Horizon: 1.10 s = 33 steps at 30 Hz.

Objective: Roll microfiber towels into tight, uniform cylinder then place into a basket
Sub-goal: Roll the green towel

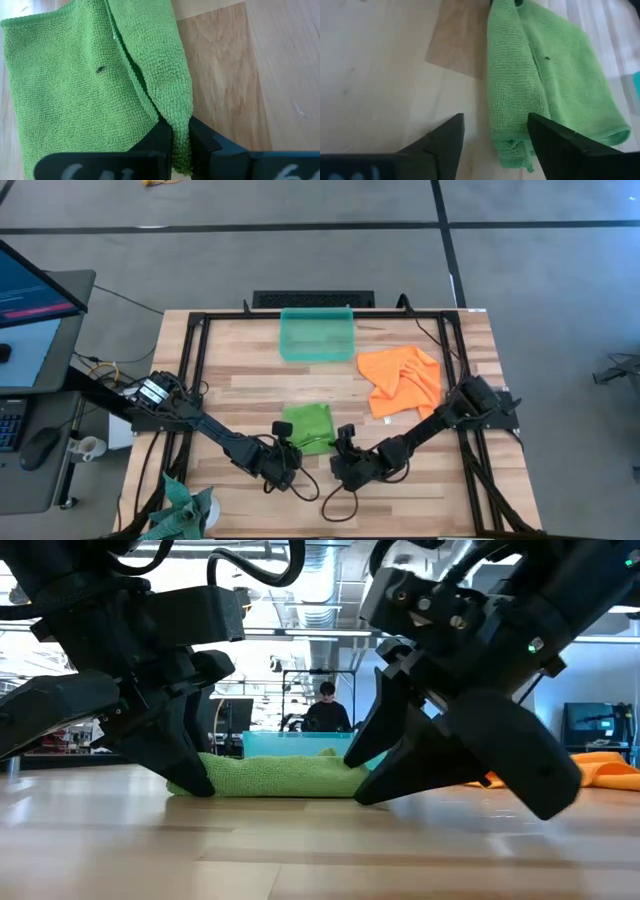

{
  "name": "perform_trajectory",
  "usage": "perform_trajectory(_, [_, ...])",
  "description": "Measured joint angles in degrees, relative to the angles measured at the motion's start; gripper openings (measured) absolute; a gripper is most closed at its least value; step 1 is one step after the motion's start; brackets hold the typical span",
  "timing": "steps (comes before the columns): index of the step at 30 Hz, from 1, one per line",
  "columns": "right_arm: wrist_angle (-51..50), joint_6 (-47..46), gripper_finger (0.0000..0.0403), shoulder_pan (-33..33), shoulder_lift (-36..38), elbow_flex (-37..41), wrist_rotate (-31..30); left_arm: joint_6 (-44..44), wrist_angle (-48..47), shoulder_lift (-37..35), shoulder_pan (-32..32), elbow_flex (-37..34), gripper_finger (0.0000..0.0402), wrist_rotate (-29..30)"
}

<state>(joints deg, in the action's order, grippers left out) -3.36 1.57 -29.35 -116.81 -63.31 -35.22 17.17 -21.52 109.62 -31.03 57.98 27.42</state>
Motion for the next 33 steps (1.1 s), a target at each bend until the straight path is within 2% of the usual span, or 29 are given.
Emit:
perform_trajectory(8, [0.0, -0.5, 0.0255, 1.6, -0.3, -0.1, -0.1, 0.0, 0.0, 0.0, 0.0, 0.0, 0.0023, 0.3])
perform_trajectory(18, [-0.2, -10.9, 0.0248, 6.3, -0.5, -0.1, 3.1, 0.5, 0.0, 0.1, 0.0, 0.0, 0.0023, 0.9])
perform_trajectory(22, [-0.2, -15.8, 0.0211, 8.4, -0.5, -0.1, 7.6, 0.5, 0.1, 0.1, -0.1, 0.0, 0.0023, 1.6])
perform_trajectory(27, [-0.2, -20.8, 0.0135, 10.9, -0.5, -0.1, 14.7, 0.5, 0.1, 0.1, -0.1, 0.0, 0.0023, 1.9])
perform_trajectory(33, [-0.1, -22.4, 0.0045, 11.7, -0.4, -0.2, 18.1, 1.0, 0.1, 0.1, -0.1, 0.0, 0.0023, 2.6])
